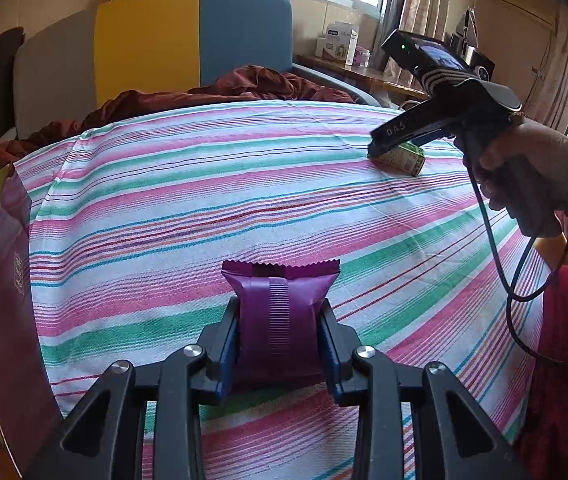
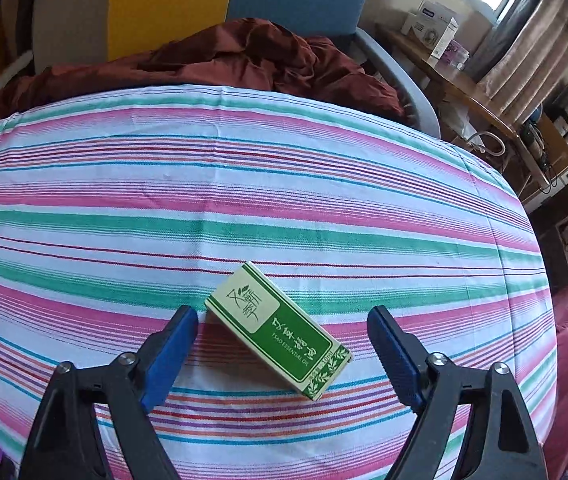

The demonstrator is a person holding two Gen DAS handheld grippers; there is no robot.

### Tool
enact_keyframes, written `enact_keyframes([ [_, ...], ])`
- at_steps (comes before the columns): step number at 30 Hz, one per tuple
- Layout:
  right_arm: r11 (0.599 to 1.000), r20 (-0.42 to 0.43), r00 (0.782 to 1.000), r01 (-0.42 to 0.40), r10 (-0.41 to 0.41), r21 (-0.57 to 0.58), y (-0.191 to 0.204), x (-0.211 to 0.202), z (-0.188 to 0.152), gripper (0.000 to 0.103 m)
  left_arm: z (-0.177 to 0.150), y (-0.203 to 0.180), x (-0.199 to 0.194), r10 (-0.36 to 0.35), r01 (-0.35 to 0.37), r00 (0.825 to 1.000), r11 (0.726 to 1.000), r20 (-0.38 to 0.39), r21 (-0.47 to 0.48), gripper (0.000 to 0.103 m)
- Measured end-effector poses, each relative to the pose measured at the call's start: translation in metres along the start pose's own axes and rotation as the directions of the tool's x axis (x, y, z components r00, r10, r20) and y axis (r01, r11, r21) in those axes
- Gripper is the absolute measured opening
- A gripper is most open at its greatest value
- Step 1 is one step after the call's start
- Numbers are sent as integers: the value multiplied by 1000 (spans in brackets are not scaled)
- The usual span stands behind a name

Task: Organize objects
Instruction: 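Grasp the purple snack with the left gripper while the right grasps the green oil box, then carry the purple snack into the gold tray and open the left gripper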

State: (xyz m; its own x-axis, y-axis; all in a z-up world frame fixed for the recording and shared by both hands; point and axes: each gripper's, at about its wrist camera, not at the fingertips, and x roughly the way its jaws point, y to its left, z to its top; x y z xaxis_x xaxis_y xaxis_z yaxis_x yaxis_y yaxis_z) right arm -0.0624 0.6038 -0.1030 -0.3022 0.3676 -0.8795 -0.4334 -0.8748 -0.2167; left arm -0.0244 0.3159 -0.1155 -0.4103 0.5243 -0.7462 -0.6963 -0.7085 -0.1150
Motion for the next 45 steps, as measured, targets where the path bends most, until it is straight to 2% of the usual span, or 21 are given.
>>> enact_keyframes([
  [1, 1000, -8, 1000, -3, 3, 9, 0, 2, -1, 37, 0, 0, 0, 0, 0, 1000, 1000, 0, 0, 35],
  [3, 997, -26, 999, -44, 46, 59, -1, 2, -4, 32, 0, 0, 0, 2, -2, 1000, 1000, 1, 3, 35],
  [8, 981, -44, 987, -148, 154, 128, 14, -12, -24, 31, -1, 0, 0, 3, -3, 1000, 1000, 6, 5, 36],
  [12, 948, -85, 956, -261, 280, 183, 37, -30, -45, 31, -1, -1, -1, 4, -4, 1000, 1000, 6, 6, 36],
  [14, 940, -93, 945, -294, 312, 173, 52, -39, -56, 31, -1, 0, -1, 4, -4, 1000, 1000, 6, 7, 36],
  [17, 946, -91, 947, -294, 307, 135, 73, -47, -71, 32, -1, 0, -1, 4, -4, 1000, 1000, 7, 8, 36],
  [19, 966, -82, 964, -246, 252, 75, 85, -50, -75, 32, -2, -1, -1, 6, -6, 1000, 1000, 8, 10, 36],
  [26, 981, -50, 980, -191, 190, -16, 98, -54, -77, 31, -2, -4, -1, 15, -15, 1000, 1000, 9, 18, 35],
  [41, 982, -35, 983, -180, 178, -50, 100, -57, -82, 31, -3, -6, -2, 28, -28, 1000, 999, 7, 30, 35],
  [45, 980, -34, 981, -194, 192, -41, 97, -54, -80, 31, -1, -7, -8, 49, -48, 998, 998, -27, 31, 34],
])
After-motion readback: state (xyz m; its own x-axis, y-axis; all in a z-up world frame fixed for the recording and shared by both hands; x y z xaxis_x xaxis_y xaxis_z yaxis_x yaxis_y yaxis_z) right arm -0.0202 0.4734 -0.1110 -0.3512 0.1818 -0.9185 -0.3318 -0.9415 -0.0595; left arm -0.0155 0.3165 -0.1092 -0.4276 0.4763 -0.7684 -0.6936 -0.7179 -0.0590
